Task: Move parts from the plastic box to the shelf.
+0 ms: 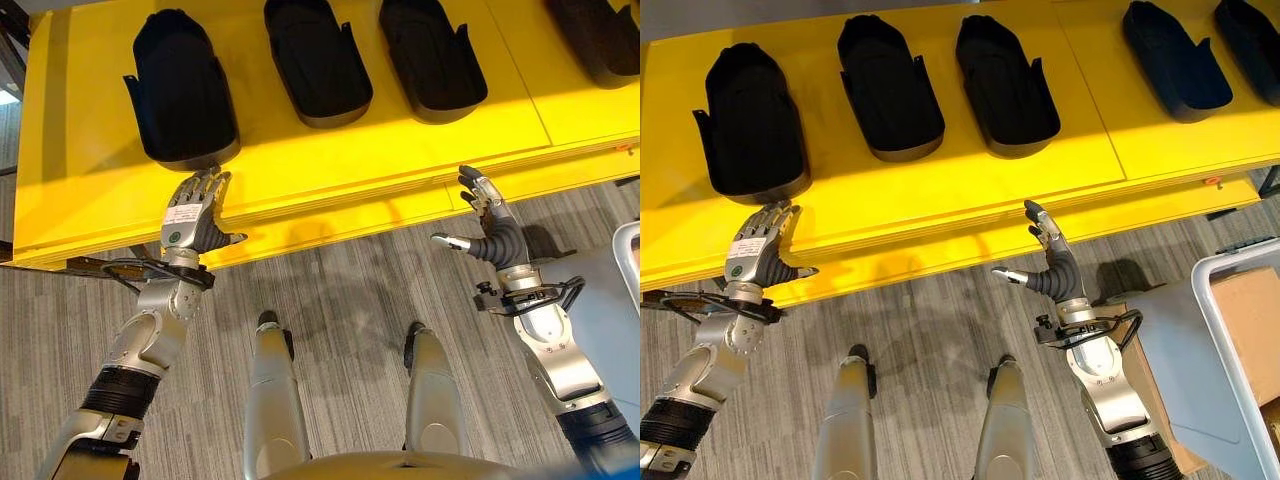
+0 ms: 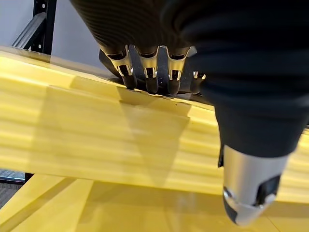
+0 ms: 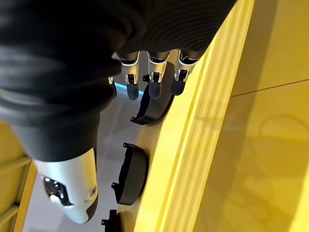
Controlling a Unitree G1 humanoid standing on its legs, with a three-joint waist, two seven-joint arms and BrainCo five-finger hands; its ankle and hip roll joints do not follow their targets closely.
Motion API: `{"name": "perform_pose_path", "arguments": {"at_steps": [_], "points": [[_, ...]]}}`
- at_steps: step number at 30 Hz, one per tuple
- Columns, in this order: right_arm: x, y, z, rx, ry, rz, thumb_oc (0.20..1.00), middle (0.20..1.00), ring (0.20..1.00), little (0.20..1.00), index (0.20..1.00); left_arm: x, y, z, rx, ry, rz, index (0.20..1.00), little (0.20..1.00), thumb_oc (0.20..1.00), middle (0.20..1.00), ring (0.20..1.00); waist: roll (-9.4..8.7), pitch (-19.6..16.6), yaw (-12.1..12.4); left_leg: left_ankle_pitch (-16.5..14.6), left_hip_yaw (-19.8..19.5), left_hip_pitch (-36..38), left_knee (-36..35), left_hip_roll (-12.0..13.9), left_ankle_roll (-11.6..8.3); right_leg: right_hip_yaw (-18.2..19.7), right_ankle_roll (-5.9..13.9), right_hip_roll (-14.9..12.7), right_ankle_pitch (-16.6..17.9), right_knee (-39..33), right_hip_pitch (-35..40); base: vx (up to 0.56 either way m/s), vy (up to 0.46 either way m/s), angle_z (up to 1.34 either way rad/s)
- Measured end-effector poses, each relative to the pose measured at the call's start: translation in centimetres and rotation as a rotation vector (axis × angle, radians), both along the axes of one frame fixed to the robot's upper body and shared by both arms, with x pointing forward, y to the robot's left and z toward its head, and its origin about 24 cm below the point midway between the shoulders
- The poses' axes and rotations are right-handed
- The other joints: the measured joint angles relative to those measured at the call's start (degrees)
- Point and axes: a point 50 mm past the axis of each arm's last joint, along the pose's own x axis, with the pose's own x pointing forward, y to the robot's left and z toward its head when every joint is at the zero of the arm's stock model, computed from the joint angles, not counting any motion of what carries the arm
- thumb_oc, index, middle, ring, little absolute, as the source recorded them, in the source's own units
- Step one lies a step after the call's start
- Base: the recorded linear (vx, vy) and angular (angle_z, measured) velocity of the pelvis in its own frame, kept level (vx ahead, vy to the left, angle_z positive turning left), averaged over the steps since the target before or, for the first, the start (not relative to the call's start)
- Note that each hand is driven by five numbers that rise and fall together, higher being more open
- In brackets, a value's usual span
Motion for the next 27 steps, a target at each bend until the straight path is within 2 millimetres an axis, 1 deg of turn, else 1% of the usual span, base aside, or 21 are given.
{"name": "perform_pose_path", "arguments": {"at_steps": [9,16,19,27], "points": [[-0.1,0.0,-0.1,-0.003,0.008,0.01,1.0,1.0,1.0,1.0,1.0,0.0,0.5,-0.1,-0.001,-0.005,0.025,1.0,1.0,1.0,1.0,1.0,0.02,-0.18,-0.01,-0.31,0.58,-0.09,0.46,0.48,-0.06,0.73,0.01,0.38,0.01,0.31,-0.67,-0.01,0.008,-0.04],[-0.3,-0.1,-0.5,-0.003,0.025,0.008,1.0,1.0,1.0,1.0,1.0,0.8,1.1,0.1,-0.001,-0.014,0.06,1.0,1.0,1.0,1.0,1.0,0.17,-1.31,-0.27,-0.34,0.78,-0.51,0.56,0.59,-0.1,0.88,0.01,0.41,0.01,0.38,-1.31,0.0,0.003,0.0],[-0.3,-0.1,-0.5,-0.002,0.026,0.009,1.0,1.0,1.0,1.0,1.0,1.2,1.1,0.7,-0.001,-0.029,0.073,1.0,1.0,1.0,1.0,1.0,0.17,-1.38,-0.2,-0.35,0.83,-0.83,0.56,0.66,-0.11,0.93,0.01,0.47,0.01,0.44,-1.7,0.0,0.0,0.0],[-0.3,-0.1,-0.6,-0.003,0.028,0.009,1.0,1.0,1.0,1.0,1.0,1.3,1.4,0.4,0.0,-0.018,0.086,1.0,1.0,1.0,1.0,1.0,0.17,-1.53,-0.5,-0.47,0.98,-0.86,0.71,0.81,-0.23,1.26,0.02,0.68,0.02,0.6,-1.96,0.0,0.0,0.0]]}}
